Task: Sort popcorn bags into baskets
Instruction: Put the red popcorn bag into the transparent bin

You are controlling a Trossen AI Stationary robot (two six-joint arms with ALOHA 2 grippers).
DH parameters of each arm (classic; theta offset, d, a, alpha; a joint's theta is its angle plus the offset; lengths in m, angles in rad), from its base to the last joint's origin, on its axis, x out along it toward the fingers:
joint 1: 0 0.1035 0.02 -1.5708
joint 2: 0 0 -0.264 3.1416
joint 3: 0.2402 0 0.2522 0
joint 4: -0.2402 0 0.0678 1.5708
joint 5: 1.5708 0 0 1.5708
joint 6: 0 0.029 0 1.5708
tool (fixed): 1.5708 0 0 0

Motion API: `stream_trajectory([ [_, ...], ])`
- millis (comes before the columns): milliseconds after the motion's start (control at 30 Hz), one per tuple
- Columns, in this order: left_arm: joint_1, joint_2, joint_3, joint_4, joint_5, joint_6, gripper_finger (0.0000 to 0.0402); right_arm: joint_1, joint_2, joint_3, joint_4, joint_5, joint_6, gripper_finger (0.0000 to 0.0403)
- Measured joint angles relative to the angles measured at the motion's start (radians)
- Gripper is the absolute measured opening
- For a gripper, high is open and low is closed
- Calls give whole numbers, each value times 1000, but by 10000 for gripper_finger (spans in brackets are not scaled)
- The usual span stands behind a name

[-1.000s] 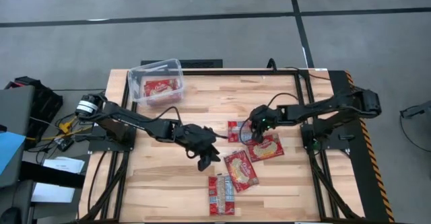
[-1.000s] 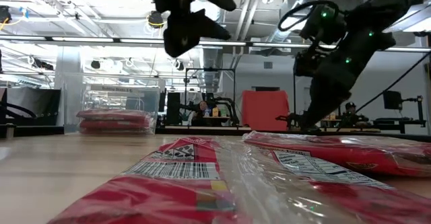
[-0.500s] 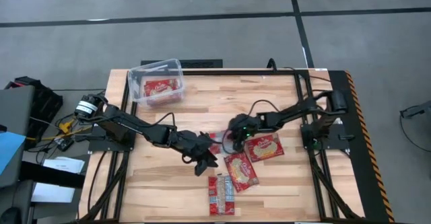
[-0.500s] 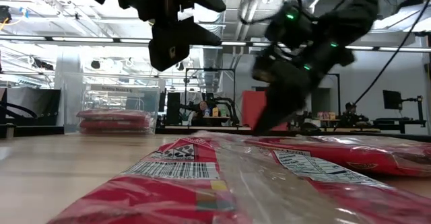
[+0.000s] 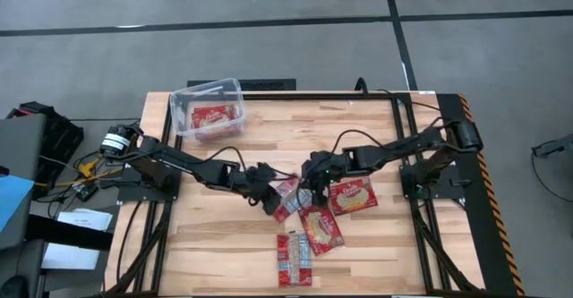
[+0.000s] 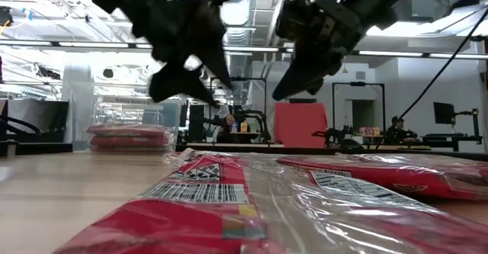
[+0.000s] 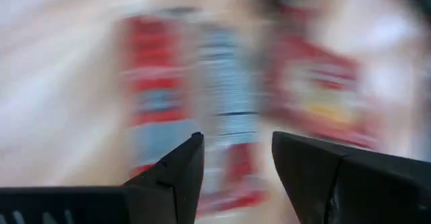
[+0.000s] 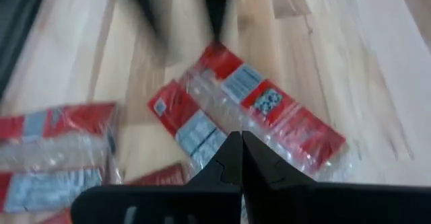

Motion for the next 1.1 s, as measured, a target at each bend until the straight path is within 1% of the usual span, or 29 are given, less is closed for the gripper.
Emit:
stream_trajectory([
  [67, 0, 0, 0, -107, -89, -52, 162, 22, -5, 0, -30, 41, -6, 16],
  [100, 1, 0, 0, -147, -113, -66, 162, 32, -5, 0, -38, 58, -6, 19],
  [167, 1, 0, -1, -173, -123, -70, 164, 44, -4, 0, -43, 81, 6, 26],
  [267, 6, 6, 0, -146, -66, -35, 179, 42, 24, 2, -14, 96, 9, 32],
  [300, 13, 15, 0, -140, -37, -22, 189, 41, 26, -2, -29, 96, 9, 32],
  [367, 25, 24, -5, -133, 4, -18, 212, 39, 58, 4, 16, 99, 10, 29],
  [467, 41, 43, -17, -71, 15, -9, 255, 47, 104, 0, 14, 97, 14, 20],
  [533, 49, 48, -32, -63, 21, -14, 282, 60, 138, 0, 33, 95, 31, 15],
  [600, 58, 83, -37, 24, 60, -16, 301, 73, 163, 1, 51, 91, 44, 14],
  [667, 64, 108, -47, 51, 90, -23, 312, 83, 192, 1, 71, 87, 67, 17],
  [733, 64, 156, -46, 79, 106, -27, 315, 88, 200, -2, 66, 84, 82, 25],
  [800, 64, 182, -42, 109, 101, -32, 315, 88, 217, 5, 102, 85, 89, 30],
  [867, 64, 210, -43, 141, 101, -50, 313, 87, 218, 1, 91, 88, 91, 31],
  [1000, 64, 238, -45, 190, 112, -58, 306, 79, 252, 1, 139, 85, 88, 21],
  [1100, 66, 242, -46, 224, 140, -59, 290, 74, 290, 4, 202, 56, 90, 15],
])
